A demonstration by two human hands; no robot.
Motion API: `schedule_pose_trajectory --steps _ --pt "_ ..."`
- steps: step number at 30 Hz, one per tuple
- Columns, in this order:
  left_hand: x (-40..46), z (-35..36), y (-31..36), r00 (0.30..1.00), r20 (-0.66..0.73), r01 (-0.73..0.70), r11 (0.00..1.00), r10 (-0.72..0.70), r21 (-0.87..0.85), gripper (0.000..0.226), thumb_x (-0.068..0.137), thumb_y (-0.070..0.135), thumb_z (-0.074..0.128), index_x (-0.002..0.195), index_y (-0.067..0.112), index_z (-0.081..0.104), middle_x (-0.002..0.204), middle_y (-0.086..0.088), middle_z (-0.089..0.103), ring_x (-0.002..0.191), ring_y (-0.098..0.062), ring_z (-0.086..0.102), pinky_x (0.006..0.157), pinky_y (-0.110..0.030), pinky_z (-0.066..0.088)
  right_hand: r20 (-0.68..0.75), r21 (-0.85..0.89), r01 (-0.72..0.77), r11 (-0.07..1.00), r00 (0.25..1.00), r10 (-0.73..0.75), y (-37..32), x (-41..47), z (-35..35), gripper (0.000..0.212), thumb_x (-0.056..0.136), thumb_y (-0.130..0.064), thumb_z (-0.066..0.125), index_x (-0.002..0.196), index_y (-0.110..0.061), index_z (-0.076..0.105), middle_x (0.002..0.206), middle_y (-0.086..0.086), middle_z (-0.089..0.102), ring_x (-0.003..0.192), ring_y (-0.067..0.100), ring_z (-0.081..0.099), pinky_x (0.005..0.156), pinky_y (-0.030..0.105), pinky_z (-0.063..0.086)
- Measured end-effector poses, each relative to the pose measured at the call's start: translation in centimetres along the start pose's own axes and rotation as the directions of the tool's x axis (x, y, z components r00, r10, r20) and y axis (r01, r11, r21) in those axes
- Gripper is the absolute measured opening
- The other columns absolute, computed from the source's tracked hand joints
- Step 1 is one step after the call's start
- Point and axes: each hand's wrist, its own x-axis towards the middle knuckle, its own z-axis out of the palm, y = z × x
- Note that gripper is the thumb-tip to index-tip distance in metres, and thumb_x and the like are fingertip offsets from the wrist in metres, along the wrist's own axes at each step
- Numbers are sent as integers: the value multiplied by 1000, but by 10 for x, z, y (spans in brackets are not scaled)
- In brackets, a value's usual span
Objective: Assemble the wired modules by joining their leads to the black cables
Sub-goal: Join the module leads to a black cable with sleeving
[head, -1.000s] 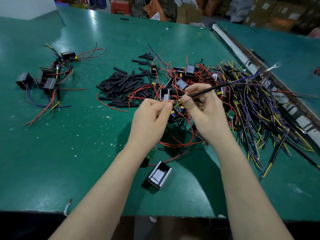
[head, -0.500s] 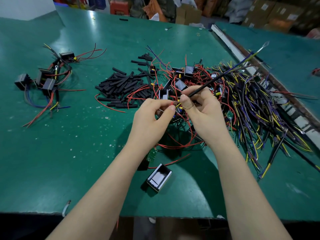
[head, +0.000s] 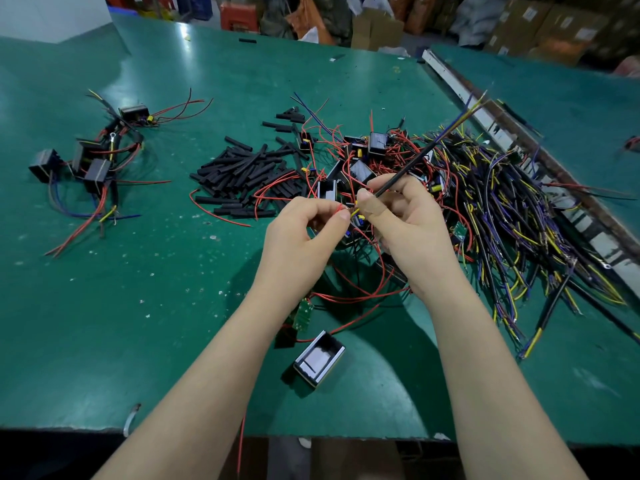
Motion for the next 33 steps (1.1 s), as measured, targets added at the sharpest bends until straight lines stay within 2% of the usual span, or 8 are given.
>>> schedule_pose_trajectory --steps 2,5,10,13,17,22,27,33 --pt "1 0 0 999 -8 31 999 -31 -10 21 88 20 63 75 36 60 83 8 62 75 -2 55 71 -12 40 6 -14 28 1000 1000 -27 0 0 1 12 90 -16 66 94 -24 57 72 -13 60 60 -4 53 56 11 40" --pt "2 1 0 997 -26 70 997 -70 9 24 86 17 62 70 34 58 80 7 60 73 -6 53 72 -19 40 38 -88 106 990 994 -103 -1 -1 4 15 92 -14 64 92 -26 55 85 -6 60 76 -1 56 66 14 44" --pt "1 -1 2 999 -32 9 990 -5 140 23 82 17 61 66 32 53 82 -3 61 75 -9 51 74 -19 39 111 -179 191 965 979 -173 -3 -4 5 14 97 -15 55 96 -29 51 91 -10 57 84 -6 53 68 11 43" --pt "0 0 3 1000 -20 17 991 -14 135 12 75 27 53 64 32 51 80 -2 59 74 -9 50 73 -21 39 112 -200 190 961 979 -171 -2 -4 6 13 98 -15 52 99 -27 48 90 -11 54 83 -5 52 70 13 42" --pt "2 1 4 1000 28 -7 994 4 108 11 74 27 50 64 33 51 78 1 58 72 -7 49 70 -15 37 95 -256 218 942 975 -200 1 -3 4 11 100 -14 50 104 -23 45 91 -9 51 82 1 50 73 17 41" --pt "3 3 0 997 50 54 999 -54 10 17 81 23 53 66 30 54 78 1 56 68 -5 46 67 -16 37 104 -223 181 958 981 -162 1 -3 7 19 101 -12 47 97 -30 40 86 -5 58 55 6 47 58 26 40" --pt "4 3 -2 984 99 150 988 -145 -46 18 85 23 55 68 21 57 73 7 51 65 -5 43 64 -22 36 116 -183 166 969 982 -146 -2 -4 7 22 99 -8 50 95 -27 41 88 14 62 56 -2 54 57 15 40" --pt "3 1 3 984 72 172 967 -161 -190 25 91 17 52 70 22 64 74 7 59 67 -1 52 67 -16 42 103 -72 88 993 991 -81 -5 -3 3 26 89 -4 65 98 -23 50 84 -2 60 61 -3 54 55 13 40"
